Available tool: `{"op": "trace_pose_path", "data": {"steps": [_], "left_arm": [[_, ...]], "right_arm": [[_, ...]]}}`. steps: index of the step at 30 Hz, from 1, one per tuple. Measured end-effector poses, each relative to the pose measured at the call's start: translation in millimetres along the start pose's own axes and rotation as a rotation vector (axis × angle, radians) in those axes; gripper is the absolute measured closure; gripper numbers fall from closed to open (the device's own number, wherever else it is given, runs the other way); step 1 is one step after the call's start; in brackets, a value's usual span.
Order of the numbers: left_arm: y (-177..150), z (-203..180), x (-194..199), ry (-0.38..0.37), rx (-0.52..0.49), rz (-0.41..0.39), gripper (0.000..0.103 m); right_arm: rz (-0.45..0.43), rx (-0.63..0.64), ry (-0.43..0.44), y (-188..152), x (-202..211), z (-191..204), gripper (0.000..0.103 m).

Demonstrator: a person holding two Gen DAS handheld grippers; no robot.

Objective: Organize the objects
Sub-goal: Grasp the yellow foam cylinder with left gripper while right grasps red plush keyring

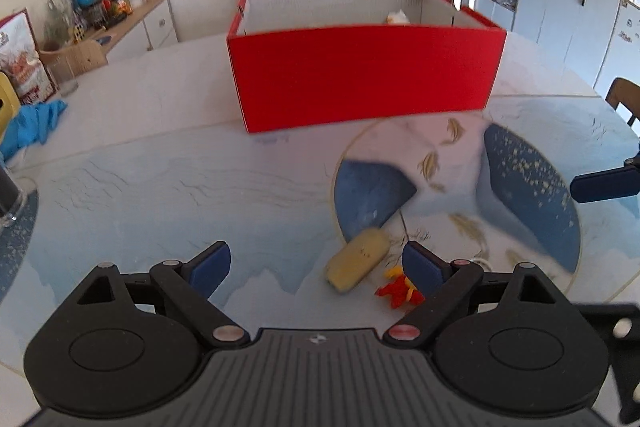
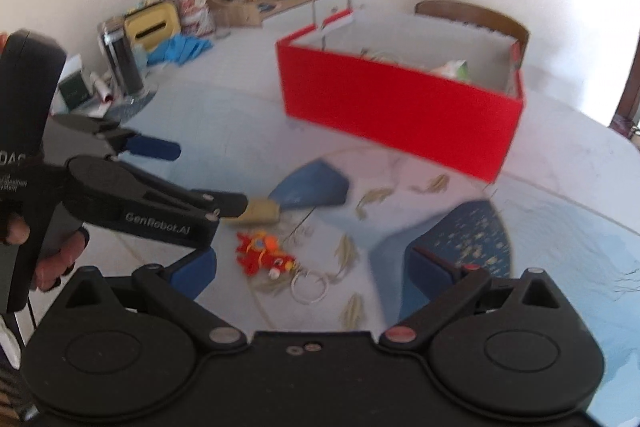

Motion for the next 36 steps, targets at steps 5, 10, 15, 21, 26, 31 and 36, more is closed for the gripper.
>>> {"op": "trace_pose_path", "data": {"steps": [5,10,15,21,26,31,36], "left_arm": [[-6,0,-14,-0.038,-0.025,0.012,0.01],[-5,2,-28,-0.055,-0.016,0.016,0.009],[-6,5,-39,-0.08,0.0,0.024,0.01],[-6,4,-42,-0.117,0.01,0.023,0.016],[-4,-2,-40,-0.137,-0.02,0.013,0.036],[-4,-10,-36,-0.154,-0.057,0.015,0.053],[-4,-11,-33,-0.155,-0.049,0.031,0.065]], "right_arm": [[0.032,0.085,0.017,-8,-19,14,0.005],[0.046,0.132,0.036,-9,-36,23,0.011],[0.062,0.15,0.055,-8,-54,28,0.018],[0.074,0.162,0.067,-8,-68,32,0.029],[0.066,0.17,0.067,-6,-69,35,0.033],[0.06,0.188,0.069,-5,-69,37,0.043],[0.06,0.191,0.071,-5,-69,38,0.051]]}}
Point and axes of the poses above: each gripper's, at about its wrist camera, not at the fingertips, and x roughly against the way its jaws point, z to its left, y to its top, the point moved 5 cm from there along -x, roughly the way its jaws point, and after that the axes turned 2 degrees about -y, right-handed, at the moved point
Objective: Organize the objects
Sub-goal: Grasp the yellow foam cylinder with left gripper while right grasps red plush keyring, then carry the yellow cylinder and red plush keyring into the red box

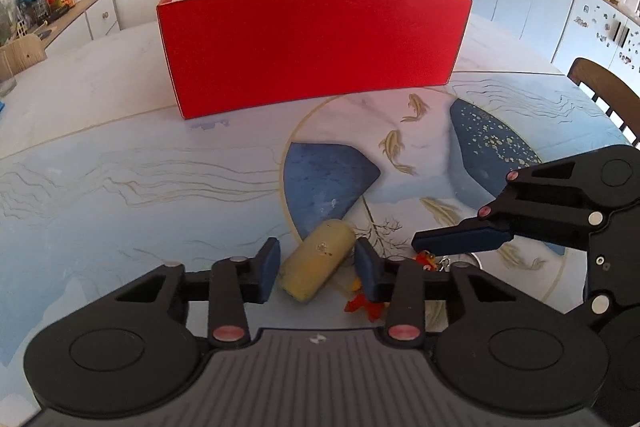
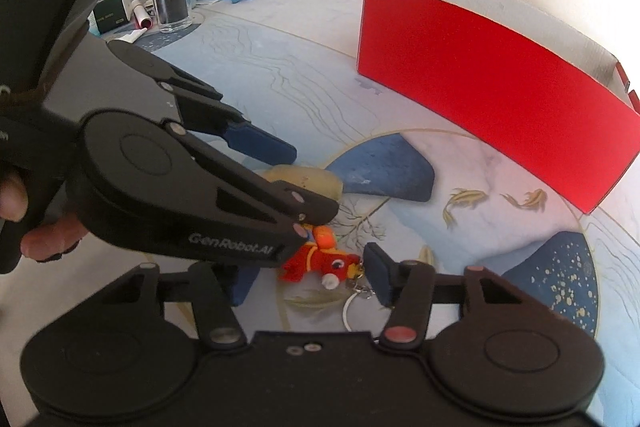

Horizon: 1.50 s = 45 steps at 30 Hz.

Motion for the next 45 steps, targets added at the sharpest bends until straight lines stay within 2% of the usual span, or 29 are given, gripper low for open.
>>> {"op": "trace_pose_path", "data": {"steps": [5,16,25,30,37,45], "left_arm": [[0,3,2,-0.016,0.025,0.01,0.074],[-2,3,6,-0.009,0.041,0.011,0.082],[2,-2,16,0.003,0.066,-0.002,0.083],[2,-1,20,0.025,0.069,0.016,0.083],[25,1,38,0.041,0.067,-0.007,0.083],[74,6,51,0.046,0.057,-0.041,0.083]], "right_arm": [[0.007,-0.002,-0.011,-2,2,0,0.055],[0.004,-0.097,-0.066,-10,26,-24,0.055],[-0.017,-0.234,-0.124,-14,58,-57,0.055],[-0.042,-0.283,-0.15,-10,74,-70,0.056],[-0.087,-0.303,-0.172,9,96,-87,0.056],[-0.135,-0.291,-0.203,47,112,-111,0.055]]}}
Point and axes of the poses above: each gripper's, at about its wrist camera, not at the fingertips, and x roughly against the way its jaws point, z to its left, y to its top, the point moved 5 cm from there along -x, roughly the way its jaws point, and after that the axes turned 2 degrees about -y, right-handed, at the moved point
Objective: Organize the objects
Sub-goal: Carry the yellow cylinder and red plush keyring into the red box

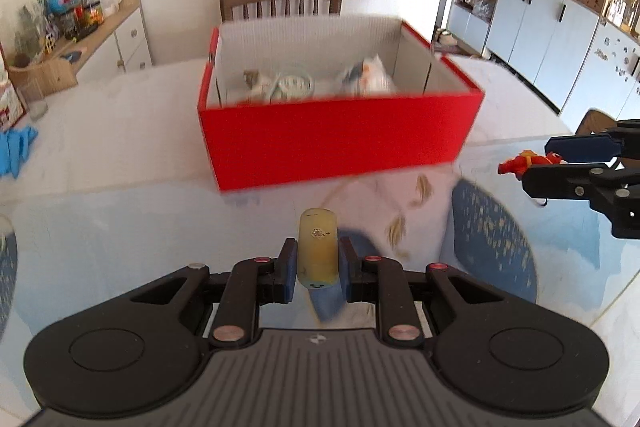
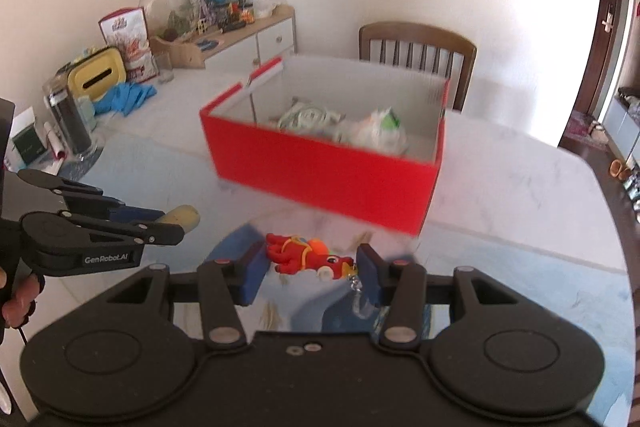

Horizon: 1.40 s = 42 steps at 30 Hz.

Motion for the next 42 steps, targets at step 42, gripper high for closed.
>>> {"op": "trace_pose_path", "data": {"steps": [42], "left_arm": [[163,1,-157,-0.103,-0.192,0.054,0.083]], "right_arm": [[0.137,-0.078,-0.156,74,-159,-44,0.055]]}}
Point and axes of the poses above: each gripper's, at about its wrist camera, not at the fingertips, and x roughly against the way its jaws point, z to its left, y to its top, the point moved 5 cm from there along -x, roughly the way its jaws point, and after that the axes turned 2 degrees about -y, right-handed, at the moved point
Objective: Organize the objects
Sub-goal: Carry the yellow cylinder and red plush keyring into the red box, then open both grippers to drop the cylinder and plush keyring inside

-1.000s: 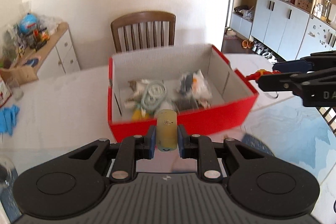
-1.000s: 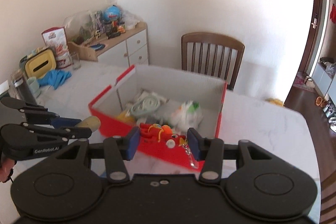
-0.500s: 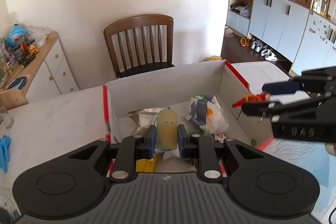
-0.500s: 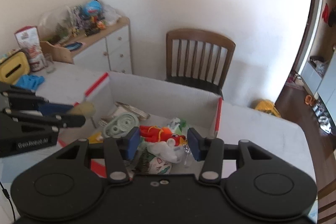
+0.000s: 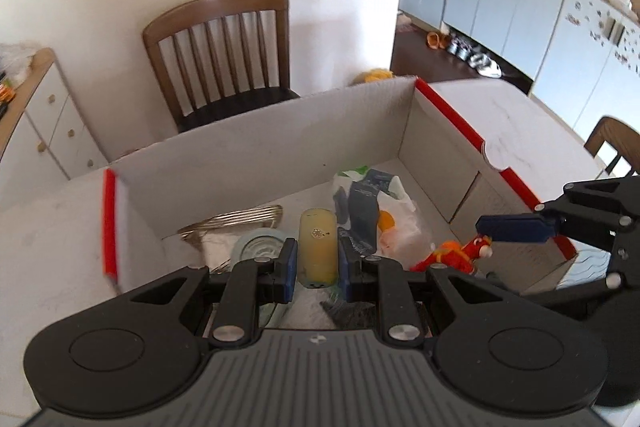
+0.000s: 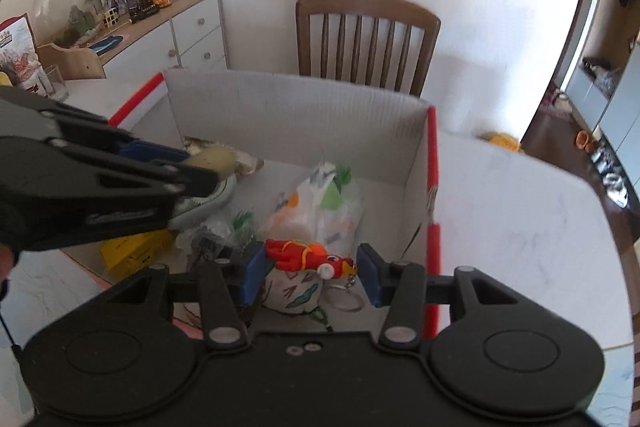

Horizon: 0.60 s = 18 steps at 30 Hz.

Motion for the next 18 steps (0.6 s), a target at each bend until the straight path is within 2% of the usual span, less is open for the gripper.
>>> {"op": "trace_pose_path", "data": {"steps": [7,14,18], "left_arm": [[2,-4,-23,-0.004,-0.014,0.045,0.083],[-5,0,-41,-0.024,0.019,0.126,0.083],[-7,1,-45,-0.029,0.026,0.143,0.083]], "right_arm": [[0.034,0.016,0.006,-5,-9,7,0.055],[0.032,0.012,0.014,-7,-8,9,0.054],[0.013,0.002,0.03,-7,-2,9,0.048]]}}
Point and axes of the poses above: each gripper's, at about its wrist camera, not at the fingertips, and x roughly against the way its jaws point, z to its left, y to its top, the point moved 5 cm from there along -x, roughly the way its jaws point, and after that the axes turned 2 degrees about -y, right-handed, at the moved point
